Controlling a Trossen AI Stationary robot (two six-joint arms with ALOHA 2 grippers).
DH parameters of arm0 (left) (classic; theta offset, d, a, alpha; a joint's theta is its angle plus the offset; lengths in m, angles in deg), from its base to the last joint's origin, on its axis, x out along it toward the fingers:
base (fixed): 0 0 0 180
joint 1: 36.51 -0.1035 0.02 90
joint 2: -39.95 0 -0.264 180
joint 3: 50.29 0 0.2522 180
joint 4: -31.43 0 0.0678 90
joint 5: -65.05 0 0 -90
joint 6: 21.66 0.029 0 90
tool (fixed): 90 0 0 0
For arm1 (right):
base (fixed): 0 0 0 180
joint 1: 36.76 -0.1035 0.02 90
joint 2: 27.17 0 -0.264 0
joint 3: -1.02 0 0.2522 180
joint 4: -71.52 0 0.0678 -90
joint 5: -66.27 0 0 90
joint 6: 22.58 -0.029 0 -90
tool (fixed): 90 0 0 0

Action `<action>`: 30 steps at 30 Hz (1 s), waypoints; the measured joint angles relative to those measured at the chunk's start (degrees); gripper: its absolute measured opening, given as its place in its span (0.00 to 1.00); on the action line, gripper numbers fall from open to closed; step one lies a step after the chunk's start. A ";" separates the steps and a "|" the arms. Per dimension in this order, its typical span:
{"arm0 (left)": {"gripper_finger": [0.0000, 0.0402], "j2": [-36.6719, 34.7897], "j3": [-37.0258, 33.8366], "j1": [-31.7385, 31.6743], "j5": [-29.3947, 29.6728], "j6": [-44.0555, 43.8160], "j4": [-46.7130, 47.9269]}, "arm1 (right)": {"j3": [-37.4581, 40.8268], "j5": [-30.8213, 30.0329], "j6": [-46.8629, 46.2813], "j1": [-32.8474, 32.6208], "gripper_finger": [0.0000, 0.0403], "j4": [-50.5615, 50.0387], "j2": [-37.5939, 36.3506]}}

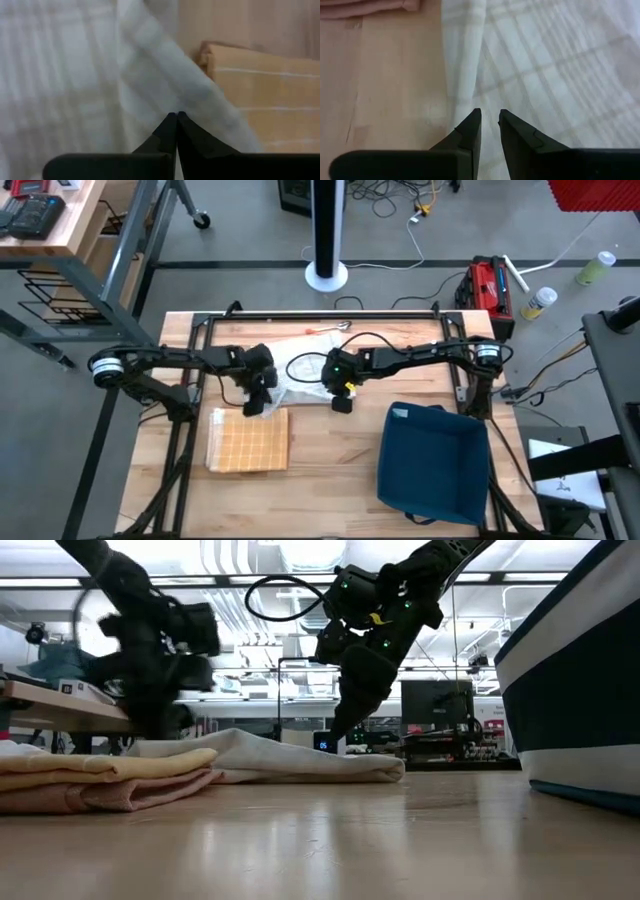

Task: Fold towel
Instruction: Fold the white towel

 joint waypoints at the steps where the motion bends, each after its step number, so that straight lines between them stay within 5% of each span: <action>1: 0.00 -0.01 1.23 0.17 0.57 -0.45 3.15 | 0.04 0.04 -0.08 0.11 0.16 -0.17 0.00; 5: 0.00 -1.66 3.22 0.83 12.88 -2.63 8.72 | 0.07 -0.01 -0.37 0.34 0.17 -0.10 0.00; 10: 0.00 -3.73 3.78 0.13 40.49 -4.44 7.79 | 0.25 1.95 -0.41 0.21 0.15 -1.93 0.00; 18: 0.00 -5.08 4.77 -2.74 48.86 -4.78 9.08 | 0.70 -1.28 -2.15 0.34 0.10 -3.17 -0.02; 21: 0.00 -6.73 5.10 -3.25 47.20 -4.82 9.39 | 0.25 -3.51 -1.97 1.45 0.08 -3.18 -0.80; 30: 0.00 -13.72 4.52 -8.30 20.50 -1.87 10.35 | -7.40 -4.41 1.01 7.34 0.15 -11.85 -1.98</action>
